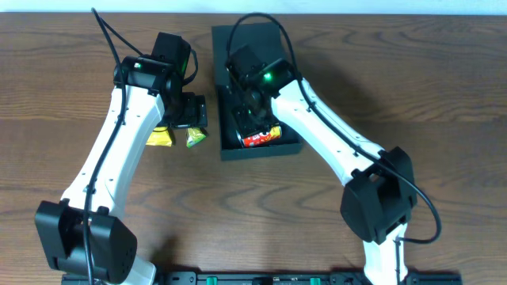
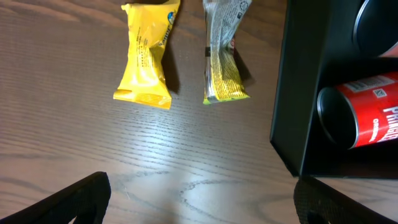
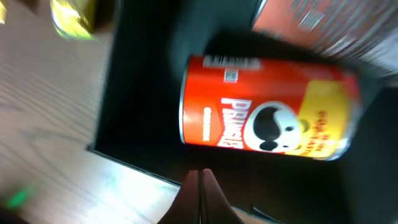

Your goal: Pack container

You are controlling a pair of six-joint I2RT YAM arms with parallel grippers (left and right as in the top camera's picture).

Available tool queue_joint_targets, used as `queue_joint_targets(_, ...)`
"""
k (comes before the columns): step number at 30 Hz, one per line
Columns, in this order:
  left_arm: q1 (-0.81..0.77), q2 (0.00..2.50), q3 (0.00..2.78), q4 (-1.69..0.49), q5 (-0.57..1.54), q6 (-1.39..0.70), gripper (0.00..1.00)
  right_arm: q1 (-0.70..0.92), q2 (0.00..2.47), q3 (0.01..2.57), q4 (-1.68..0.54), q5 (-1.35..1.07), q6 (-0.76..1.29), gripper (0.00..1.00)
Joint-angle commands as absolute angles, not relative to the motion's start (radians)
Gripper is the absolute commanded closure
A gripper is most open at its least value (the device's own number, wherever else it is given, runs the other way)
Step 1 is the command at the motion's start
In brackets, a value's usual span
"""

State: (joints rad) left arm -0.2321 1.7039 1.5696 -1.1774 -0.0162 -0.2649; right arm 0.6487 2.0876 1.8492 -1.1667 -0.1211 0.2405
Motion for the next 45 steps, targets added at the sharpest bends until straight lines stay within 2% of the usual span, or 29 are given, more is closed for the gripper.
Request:
queue_joint_targets(1,-0.233,1.699,1.591,-1.180,-0.034,-0.278,0.04,0.649,2.093,1.811,-1.153,-0.187,0.208,0.99)
queue_joint_targets(7,-0.233,1.699,1.591,-1.180,-0.033,-0.278,0.04,0.651,2.093,1.805,-1.129,-0.350,0.193,0.98)
queue_joint_targets(11,-0.233,1.699,1.591,-1.179,-0.033,-0.278,0.05,0.677,2.093,1.785,-1.102,-0.356,0.192,0.99)
queue_joint_targets(16,-0.233,1.699,1.591,-1.178,-0.033,-0.277,0.04,0.720,2.093,1.695,-0.950,-0.268,0.193,0.98)
queue_joint_targets(23,-0.232,1.699,1.591,-1.178,-0.033,-0.277,0.04,0.720,2.093,1.676,-0.882,-0.159,0.194,0.99)
queue_joint_targets(28,-0.233,1.699,1.591,-1.181,-0.033,-0.277,0.04,0.720,2.093,1.675,-0.860,-0.056,0.194,0.99)
queue_joint_targets(40,-0.233,1.699,1.591,-1.201,-0.033,-0.278,0.05,0.714,2.129,1.673,-0.841,-0.076,0.231,0.99)
queue_joint_targets(45,-0.233,1.699,1.591,-1.208,-0.033,-0.278,0.05,0.713,2.144,1.673,-0.841,0.069,0.231,0.99)
